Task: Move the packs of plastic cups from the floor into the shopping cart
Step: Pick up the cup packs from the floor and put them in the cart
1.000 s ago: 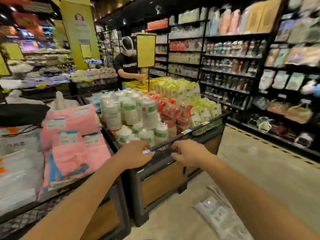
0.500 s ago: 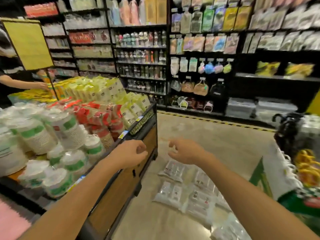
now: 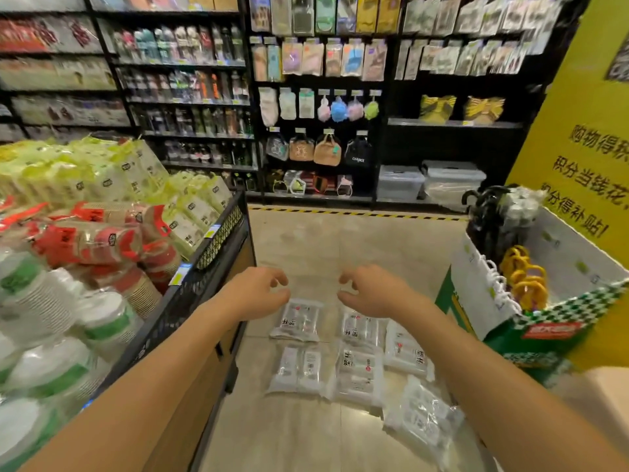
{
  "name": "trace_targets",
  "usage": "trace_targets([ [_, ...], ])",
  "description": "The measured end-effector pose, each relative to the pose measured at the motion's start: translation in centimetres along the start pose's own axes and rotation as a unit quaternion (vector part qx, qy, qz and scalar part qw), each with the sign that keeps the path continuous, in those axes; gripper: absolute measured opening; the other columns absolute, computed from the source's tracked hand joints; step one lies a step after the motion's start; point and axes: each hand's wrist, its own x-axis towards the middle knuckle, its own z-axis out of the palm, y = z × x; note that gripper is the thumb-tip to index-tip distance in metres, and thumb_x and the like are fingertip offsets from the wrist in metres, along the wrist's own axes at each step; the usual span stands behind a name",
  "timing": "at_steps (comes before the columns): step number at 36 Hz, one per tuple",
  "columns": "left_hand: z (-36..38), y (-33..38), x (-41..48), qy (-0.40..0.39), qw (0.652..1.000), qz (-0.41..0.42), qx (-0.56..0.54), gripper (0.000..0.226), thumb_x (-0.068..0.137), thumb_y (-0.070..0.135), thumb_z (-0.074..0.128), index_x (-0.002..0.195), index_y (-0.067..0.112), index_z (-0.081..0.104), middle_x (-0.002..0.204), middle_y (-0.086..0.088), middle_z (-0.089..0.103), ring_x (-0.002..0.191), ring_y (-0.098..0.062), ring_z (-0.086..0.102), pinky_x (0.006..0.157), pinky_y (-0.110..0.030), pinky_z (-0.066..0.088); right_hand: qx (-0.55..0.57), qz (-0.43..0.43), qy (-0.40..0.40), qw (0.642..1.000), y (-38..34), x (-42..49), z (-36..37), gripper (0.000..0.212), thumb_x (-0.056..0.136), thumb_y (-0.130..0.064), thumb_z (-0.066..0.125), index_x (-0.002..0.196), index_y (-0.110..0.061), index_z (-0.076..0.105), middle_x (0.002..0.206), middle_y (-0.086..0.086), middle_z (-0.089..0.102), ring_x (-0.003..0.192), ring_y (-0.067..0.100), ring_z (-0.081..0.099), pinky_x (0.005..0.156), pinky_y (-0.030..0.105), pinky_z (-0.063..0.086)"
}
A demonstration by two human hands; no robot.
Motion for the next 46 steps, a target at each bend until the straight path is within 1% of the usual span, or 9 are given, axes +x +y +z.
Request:
trace_targets([
  [12,-1.3,-1.3,12.0,0.0,1.0,-0.026,0.0,0.044,0.091,0.05,0.052,0.128,0.027,0.057,0.127,0.002,0.062,0.111,-0.017,0.06,0.096,-0.041,0.051,0.012,-0.01,-0.011,1.0,4.3,11.6,-1.9,0.049,0.106,-0.044,0.053,0.149,-0.021,0.053,0.144,0.007,0.062,0.129,0.031,0.06,0.104,0.046,0.053],
  [18,-0.8,-2.6,17.2,-0.008,0.999,-0.037,-0.011,0.044,0.091,0.049,0.053,0.128,0.026,0.058,0.124,0.002,0.062,0.109,-0.017,0.06,0.094,-0.039,0.051,0.033,-0.001,-0.019,0.999,6.5,17.4,-1.5,0.048,0.104,-0.047,0.054,0.145,-0.022,0.055,0.141,0.008,0.063,0.126,0.032,0.062,0.104,0.05,0.054],
  [25,0.5,-5.4,24.0,-0.027,0.999,-0.039,-0.026,0.043,0.093,0.046,0.053,0.13,0.025,0.057,0.125,0.001,0.063,0.111,-0.017,0.06,0.093,-0.035,0.05,0.047,0.024,-0.042,0.998,8.4,24.1,-0.2,0.049,0.103,-0.051,0.054,0.145,-0.025,0.055,0.139,0.007,0.065,0.126,0.03,0.063,0.106,0.05,0.052],
  [31,2.6,-9.8,31.1,-0.055,0.997,-0.03,-0.038,0.042,0.093,0.043,0.053,0.13,0.024,0.057,0.123,-0.001,0.064,0.109,-0.018,0.061,0.091,-0.033,0.049,0.066,0.046,-0.06,0.995,9.0,30.5,1.7,0.046,0.107,-0.039,0.054,0.146,-0.014,0.056,0.142,0.01,0.065,0.129,0.028,0.061,0.106,0.037,0.048],
  [34,4.3,-12.5,34.9,-0.069,0.996,-0.029,-0.053,0.041,0.093,0.039,0.052,0.131,0.022,0.056,0.124,-0.002,0.063,0.112,-0.02,0.06,0.093,-0.034,0.049,0.08,0.076,-0.077,0.991,9.3,34.1,3.5,0.046,0.108,-0.036,0.053,0.148,-0.012,0.054,0.146,0.012,0.062,0.133,0.03,0.059,0.109,0.038,0.045],
  [38,7.6,-16.2,40.0,-0.083,0.992,-0.03,-0.089,0.037,0.094,0.034,0.051,0.129,0.021,0.057,0.12,-0.003,0.062,0.103,-0.019,0.06,0.081,-0.03,0.047,0.106,0.124,-0.092,0.982,10.0,39.0,7.9,0.047,0.107,-0.037,0.053,0.149,-0.015,0.052,0.141,0.011,0.065,0.129,0.032,0.061,0.104,0.04,0.048],
  [40,9.8,-18.0,42.3,-0.089,0.99,-0.036,-0.105,0.038,0.094,0.028,0.051,0.131,0.019,0.055,0.115,-0.006,0.063,0.099,-0.022,0.061,0.079,-0.031,0.047,0.121,0.147,-0.097,0.977,10.5,41.3,10.9,0.047,0.105,-0.038,0.053,0.147,-0.018,0.054,0.138,0.01,0.068,0.126,0.032,0.062,0.103,0.042,0.052],
  [43,14.2,-20.6,45.5,-0.107,0.984,-0.051,-0.129,0.046,0.094,0.022,0.054,0.14,0.016,0.049,0.129,-0.008,0.059,0.116,-0.024,0.057,0.089,-0.027,0.042,0.141,0.178,-0.11,0.968,11.4,44.2,16.1,0.044,0.105,-0.036,0.053,0.145,-0.018,0.056,0.135,0.009,0.069,0.125,0.031,0.063,0.101,0.042,0.052],
  [46,19.8,-23.5,48.2,-0.136,0.973,-0.089,-0.165,0.051,0.094,0.021,0.056,0.143,0.017,0.045,0.14,-0.007,0.05,0.128,-0.024,0.048,0.102,-0.031,0.038,0.17,0.211,-0.125,0.954,12.6,46.6,22.3,0.045,0.105,-0.04,0.052,0.146,-0.022,0.055,0.136,0.009,0.068,0.124,0.032,0.063,0.1,0.045,0.054],
])
